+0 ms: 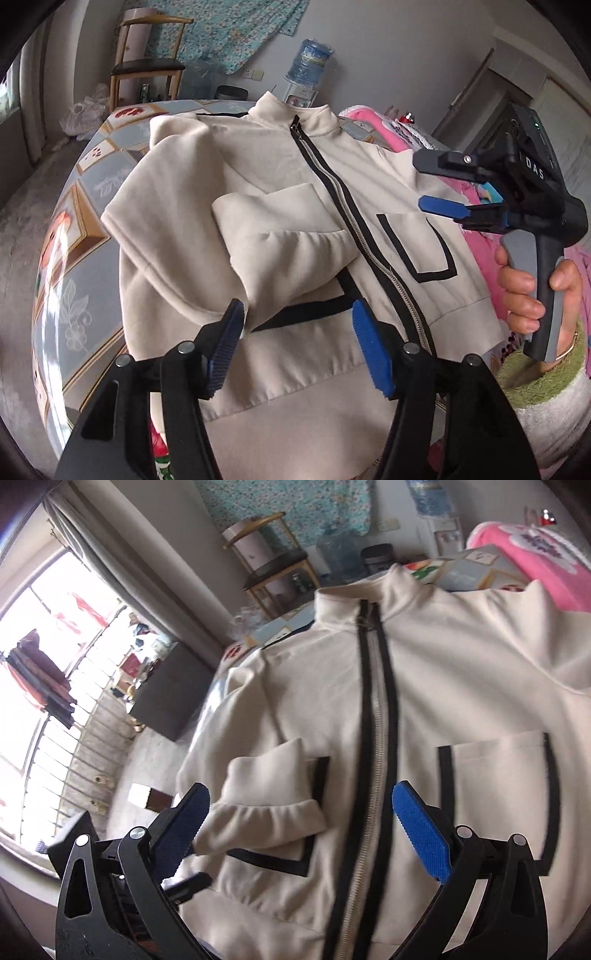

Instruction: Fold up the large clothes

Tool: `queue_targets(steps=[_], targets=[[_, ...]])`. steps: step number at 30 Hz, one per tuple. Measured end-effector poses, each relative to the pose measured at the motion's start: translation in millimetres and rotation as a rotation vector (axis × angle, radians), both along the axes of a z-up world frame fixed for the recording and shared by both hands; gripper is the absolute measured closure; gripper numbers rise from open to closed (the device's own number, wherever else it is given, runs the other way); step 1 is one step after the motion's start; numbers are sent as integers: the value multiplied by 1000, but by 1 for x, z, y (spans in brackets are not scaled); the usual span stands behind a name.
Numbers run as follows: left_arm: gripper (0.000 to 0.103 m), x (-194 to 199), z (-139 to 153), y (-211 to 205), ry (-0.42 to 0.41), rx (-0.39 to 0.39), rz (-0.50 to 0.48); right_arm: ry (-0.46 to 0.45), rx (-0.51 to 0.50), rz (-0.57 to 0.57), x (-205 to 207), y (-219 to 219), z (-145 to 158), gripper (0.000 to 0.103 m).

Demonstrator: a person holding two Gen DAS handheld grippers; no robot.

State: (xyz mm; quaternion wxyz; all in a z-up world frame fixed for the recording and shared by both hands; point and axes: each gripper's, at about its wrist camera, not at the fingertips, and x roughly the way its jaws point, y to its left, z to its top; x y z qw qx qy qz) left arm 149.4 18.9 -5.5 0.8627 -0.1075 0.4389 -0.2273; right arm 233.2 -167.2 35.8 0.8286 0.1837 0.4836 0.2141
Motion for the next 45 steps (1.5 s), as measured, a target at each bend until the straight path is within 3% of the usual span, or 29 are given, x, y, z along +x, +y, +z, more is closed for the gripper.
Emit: queue_targets(steps=[5,10,12,14,15,17,19,25,27,29,32,34,35,37,40,43,45], targets=[[43,-12,-5,20,10,-44,40,86,14,32,27,33,-15,8],[43,-9,-25,20,63,72,98,156,-150,10,62,49,-45,22],[44,-6,-33,19,85,92,111,198,-210,33,71,55,-60,33],[44,-5,-33,19,77,93,126,230,-268,65,75,62,-71,54],[44,-5,-34,20,78,97,129,224,-287,69,75,62,-70,57],[44,-3,-34,21,77,103,142,224,-247,100,77,62,-62,98],[44,-1,-34,23,78,98,153,180,-212,103,81,59,-40,98],[44,7,-32,26,88,89,190,-161,-160,123,71,32,69,98],[44,8,-31,27,88,91,200,-273,-189,130,56,13,89,98],[44,10,-31,26,91,96,206,-319,-206,152,42,-6,89,97],[44,13,-31,25,97,102,213,-269,-219,160,15,-43,52,93],[44,15,-32,25,99,104,217,-190,-257,140,-1,-63,20,89],[44,16,-32,25,98,107,218,-147,-278,116,-9,-73,3,82],[44,18,-32,25,94,120,221,-67,-254,61,-25,-95,-22,77],[44,19,-33,23,87,145,221,-13,-121,-28,-45,-116,-34,74],[44,18,-34,20,78,171,221,13,-52,-66,-40,-104,-28,45],[44,18,-34,16,67,197,218,26,-37,-42,-17,-78,-24,45]])
